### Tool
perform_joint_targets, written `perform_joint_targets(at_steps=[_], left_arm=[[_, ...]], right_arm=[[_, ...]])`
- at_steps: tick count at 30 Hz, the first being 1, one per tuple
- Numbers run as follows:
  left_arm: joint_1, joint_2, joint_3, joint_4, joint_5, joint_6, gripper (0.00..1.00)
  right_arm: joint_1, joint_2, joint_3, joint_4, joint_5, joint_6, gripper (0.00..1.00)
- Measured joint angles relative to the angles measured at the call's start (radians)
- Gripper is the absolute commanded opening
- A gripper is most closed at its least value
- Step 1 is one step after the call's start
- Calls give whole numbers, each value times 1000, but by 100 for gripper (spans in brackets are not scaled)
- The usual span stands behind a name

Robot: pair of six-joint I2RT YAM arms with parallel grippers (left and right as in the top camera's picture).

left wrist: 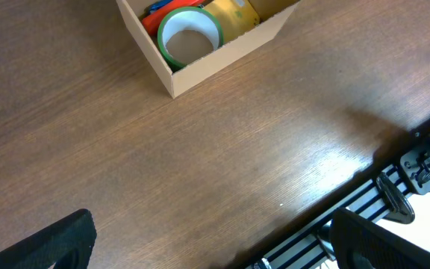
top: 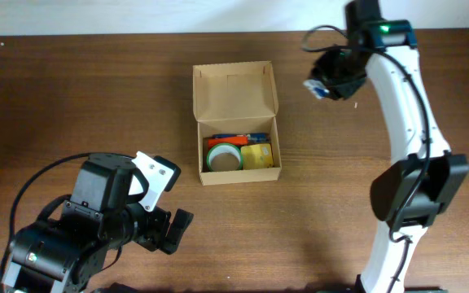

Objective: Pack container
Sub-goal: 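Carry the staples box with the right gripper into the box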

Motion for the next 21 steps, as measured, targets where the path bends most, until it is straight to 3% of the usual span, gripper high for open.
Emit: perform_joint_targets(at_steps=[12,21], left_arm=[[0,0,0,0,0,0,100],[0,0,0,0,0,0,100]], right_arm=[[249,0,51,-85,5,-137,25],[436,0,50,-113,85,-159,25]])
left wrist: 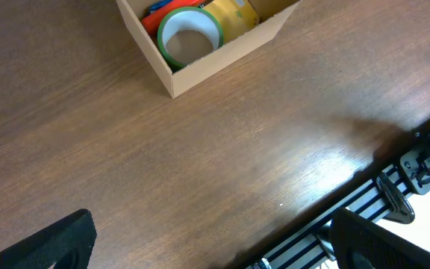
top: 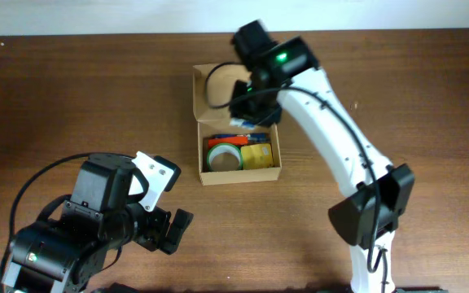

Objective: Pack container
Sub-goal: 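Carry the staples box with the right gripper into the box, then open the right gripper to release the staples box inside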

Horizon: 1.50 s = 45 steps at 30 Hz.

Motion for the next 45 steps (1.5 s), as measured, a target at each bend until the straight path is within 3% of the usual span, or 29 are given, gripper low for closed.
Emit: perform_joint_targets(at_steps=[14,32,45], left_arm=[[0,0,0,0,0,0,100],[0,0,0,0,0,0,100],[0,0,0,0,0,0,100]], right_arm=[[156,0,-191,122,107,-7,25],[5,5,-237,63,236,-69,25],[2,5,-368,91,224,-86,20]])
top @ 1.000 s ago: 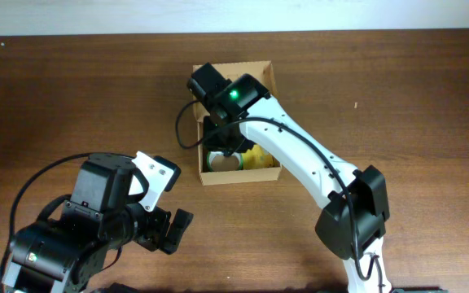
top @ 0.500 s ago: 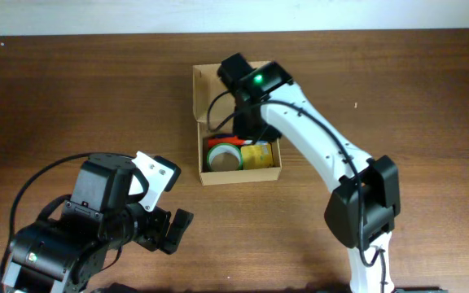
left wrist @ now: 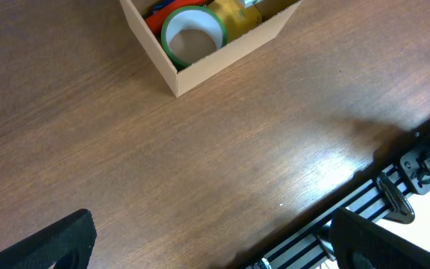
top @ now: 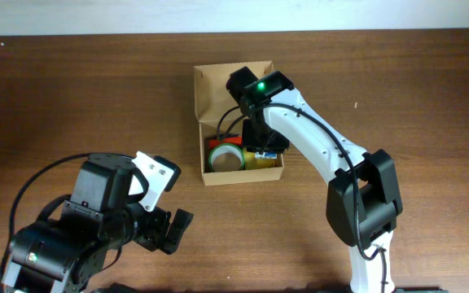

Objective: Pack container
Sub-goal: 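Open the right gripper to release the staples box inside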

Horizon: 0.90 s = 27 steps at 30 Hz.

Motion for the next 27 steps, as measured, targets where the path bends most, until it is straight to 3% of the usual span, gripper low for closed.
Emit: perform_joint_targets(at_steps=[18,20,27], left_arm=[[0,0,0,0,0,0,100],[0,0,0,0,0,0,100],[0,0,0,0,0,0,100]], right_arm=[[0,0,0,12,-112,-110,23],[0,0,0,12,-117,-114,38],[0,0,0,11,-125,-117,48]])
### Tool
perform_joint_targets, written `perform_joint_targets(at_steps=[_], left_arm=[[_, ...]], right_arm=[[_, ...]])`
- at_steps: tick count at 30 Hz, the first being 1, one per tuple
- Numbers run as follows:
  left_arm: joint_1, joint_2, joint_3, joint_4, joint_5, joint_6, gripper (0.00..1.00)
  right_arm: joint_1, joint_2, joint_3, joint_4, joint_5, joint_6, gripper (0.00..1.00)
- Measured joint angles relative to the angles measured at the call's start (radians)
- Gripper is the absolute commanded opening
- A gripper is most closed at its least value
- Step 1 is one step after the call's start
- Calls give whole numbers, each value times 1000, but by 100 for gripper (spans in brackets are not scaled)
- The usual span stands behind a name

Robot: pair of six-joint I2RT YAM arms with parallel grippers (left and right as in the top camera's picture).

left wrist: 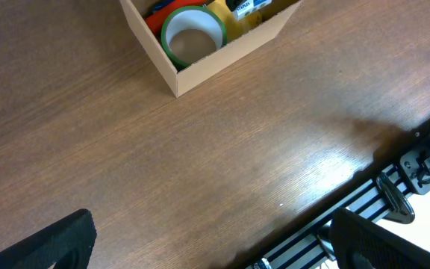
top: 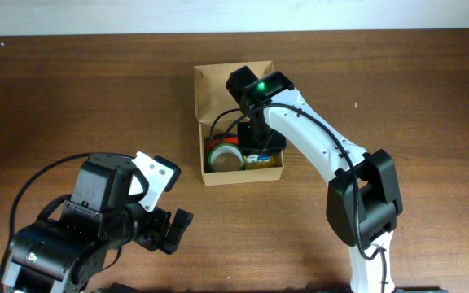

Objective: Pack container
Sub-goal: 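Open the right gripper to release the staples box inside, then raise both grippers to the far side of the box near the lid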

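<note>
The open cardboard box [top: 204, 140] stands mid-table with its lid [top: 234, 88] folded back. In it lie a green tape roll [top: 224, 157], a yellow item [left wrist: 228, 20] and orange things [left wrist: 155, 19]. A small blue-and-white packet [left wrist: 246, 6] rests on the yellow item. My right gripper [top: 257, 146] is down inside the box over that spot, its jaws hidden by the wrist. Wide open and holding nothing, my left gripper [left wrist: 215, 250] hovers over the table's front left, far from the box.
The table's front edge [left wrist: 364, 175] with a dark rail frame [left wrist: 405, 198] below it runs along the lower right of the left wrist view. My right arm [top: 332, 155] stretches from the front right across to the box.
The blue-and-white packet now shows more fully on the yellow item in the box. My right gripper has shifted slightly inside the box. The left arm has not moved.
My right gripper held a blue-and-white packet high at the back right of the table. Then it was over the box's lid. Then it was down in the box's compartment, and now the packet lies on the yellow item there. The left arm stayed still.
</note>
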Motion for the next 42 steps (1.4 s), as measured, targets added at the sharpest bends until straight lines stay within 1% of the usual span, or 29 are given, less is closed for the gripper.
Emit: perform_joint_targets(at_steps=[1,4,7,15,18,22,27,33,38,42], left_arm=[[0,0,0,0,0,0,99],[0,0,0,0,0,0,100],[0,0,0,0,0,0,99],[0,0,0,0,0,0,100],[0,0,0,0,0,0,100],[0,0,0,0,0,0,100],[0,0,0,0,-5,0,100],[0,0,0,0,-8,0,100],[0,0,0,7,-8,0,100],[0,0,0,43,-8,0,100]], right_arm=[[0,0,0,0,0,-3,49],[0,0,0,0,0,-7,56],[0,0,0,-1,0,-10,61],[0,0,0,-9,0,-14,60],[0,0,0,-21,-1,-14,56],[0,0,13,-84,-3,-14,55],[0,0,129,-159,-4,-32,53],[0,0,342,-271,-3,-79,53],[0,0,499,-357,-3,-167,53],[-8,-8,558,-382,-3,-248,54]])
